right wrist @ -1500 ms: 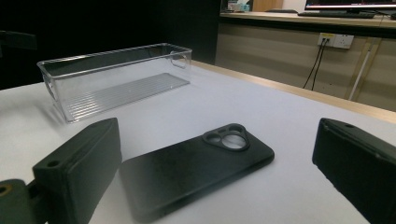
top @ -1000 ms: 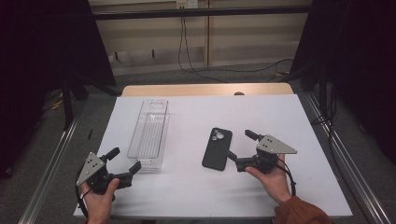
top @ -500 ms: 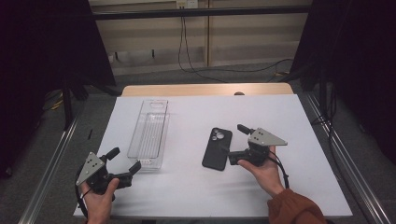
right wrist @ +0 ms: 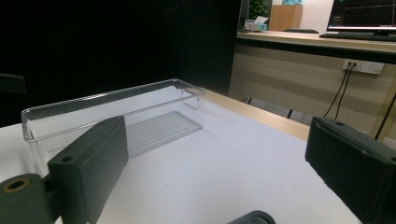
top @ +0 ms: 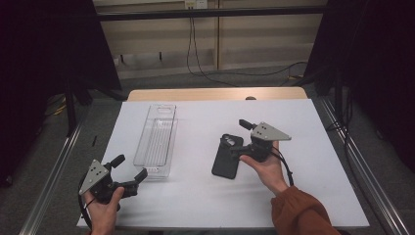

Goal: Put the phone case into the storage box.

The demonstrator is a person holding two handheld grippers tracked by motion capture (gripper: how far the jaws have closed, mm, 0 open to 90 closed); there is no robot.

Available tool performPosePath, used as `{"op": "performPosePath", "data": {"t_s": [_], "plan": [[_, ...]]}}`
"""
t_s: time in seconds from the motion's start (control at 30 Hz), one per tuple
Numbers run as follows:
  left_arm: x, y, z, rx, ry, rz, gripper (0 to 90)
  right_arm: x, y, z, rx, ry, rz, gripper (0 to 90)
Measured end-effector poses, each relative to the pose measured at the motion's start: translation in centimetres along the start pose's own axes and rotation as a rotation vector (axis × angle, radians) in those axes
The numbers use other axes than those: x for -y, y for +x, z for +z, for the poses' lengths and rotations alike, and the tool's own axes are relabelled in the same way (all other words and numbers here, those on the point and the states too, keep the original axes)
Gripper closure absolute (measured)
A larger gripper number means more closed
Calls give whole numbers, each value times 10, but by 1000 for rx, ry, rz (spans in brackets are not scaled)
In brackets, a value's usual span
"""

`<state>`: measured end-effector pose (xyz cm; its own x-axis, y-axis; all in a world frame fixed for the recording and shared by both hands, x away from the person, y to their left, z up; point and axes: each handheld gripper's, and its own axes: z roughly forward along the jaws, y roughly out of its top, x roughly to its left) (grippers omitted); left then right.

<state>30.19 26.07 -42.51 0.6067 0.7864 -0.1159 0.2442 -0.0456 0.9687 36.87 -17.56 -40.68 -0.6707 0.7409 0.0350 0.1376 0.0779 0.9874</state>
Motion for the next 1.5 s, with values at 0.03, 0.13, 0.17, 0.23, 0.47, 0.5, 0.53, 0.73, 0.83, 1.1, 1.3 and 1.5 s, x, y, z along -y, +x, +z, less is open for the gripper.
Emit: {"op": "performPosePath", "data": {"t_s": [0.03,0.13,0.17,0.23,0.47,0.5,0.53,0.73,0.83,1.1,1.3,1.5], "plan": [[0,0,0,0,0,1,19,1,0,2,-2,7,-3,57],[0,0,0,2,2,1,19,2,0,10,-8,10,-5,78],[0,0,0,2,3,0,18,1,0,12,-11,13,-5,89],[0,0,0,1,2,-3,19,0,0,17,-16,8,-6,127],[0,1,0,6,5,-3,19,-1,-2,32,-38,39,5,329],[0,1,0,5,5,-2,19,-1,-2,34,-45,49,6,343],[0,1,0,4,4,-1,19,-1,-2,36,-53,65,11,384],[0,1,0,5,8,-3,18,-1,-5,41,-118,164,18,605],[0,1,0,3,7,-4,19,-3,-6,41,-134,187,19,718],[0,0,0,9,9,-2,19,-4,-7,43,-187,278,47,900],[0,1,0,5,9,-5,18,-4,-8,46,-230,356,89,900],[0,0,0,7,9,-6,19,-7,-6,52,-251,446,111,900]]}}
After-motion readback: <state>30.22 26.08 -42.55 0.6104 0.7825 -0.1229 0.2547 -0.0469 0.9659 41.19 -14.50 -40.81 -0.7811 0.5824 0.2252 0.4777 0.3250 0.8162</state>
